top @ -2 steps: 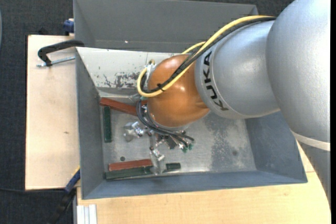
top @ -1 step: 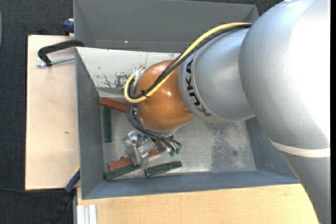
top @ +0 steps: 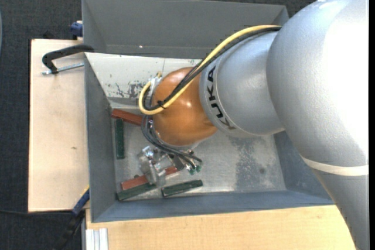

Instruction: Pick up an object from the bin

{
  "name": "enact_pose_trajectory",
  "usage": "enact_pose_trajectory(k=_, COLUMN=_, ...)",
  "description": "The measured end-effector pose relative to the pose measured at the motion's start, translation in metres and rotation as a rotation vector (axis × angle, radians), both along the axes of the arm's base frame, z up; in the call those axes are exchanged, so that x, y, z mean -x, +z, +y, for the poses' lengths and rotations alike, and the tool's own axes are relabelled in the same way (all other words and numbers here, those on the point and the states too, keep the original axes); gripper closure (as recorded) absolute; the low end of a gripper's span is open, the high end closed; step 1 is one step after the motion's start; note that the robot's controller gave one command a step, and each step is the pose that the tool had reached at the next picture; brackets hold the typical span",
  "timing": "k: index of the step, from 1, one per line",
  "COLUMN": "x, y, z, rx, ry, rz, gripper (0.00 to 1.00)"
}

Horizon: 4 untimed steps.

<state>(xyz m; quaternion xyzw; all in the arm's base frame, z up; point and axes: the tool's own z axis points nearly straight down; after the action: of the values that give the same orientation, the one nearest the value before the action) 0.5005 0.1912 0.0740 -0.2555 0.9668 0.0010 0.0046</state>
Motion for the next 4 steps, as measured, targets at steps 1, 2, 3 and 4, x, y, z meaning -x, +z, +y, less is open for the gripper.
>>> enact_pose_trajectory(k=1, x=0.007, y=0.048, z=0.012, rx=0.003, ry=-0.008, rz=0.010, gripper=1.00)
enact_pose_trajectory(k=2, x=-0.005, y=0.032, z=-0.036, rx=0.003, ry=-0.028, rz=0.008, gripper=0.00)
enact_pose_trajectory(k=3, x=-0.005, y=0.033, z=-0.035, rx=0.002, ry=-0.027, rz=0.007, gripper=0.00)
enact_pose_trajectory(k=4, x=0.006, y=-0.002, z=-0.041, rx=0.003, ry=-0.077, rz=0.008, gripper=1.00)
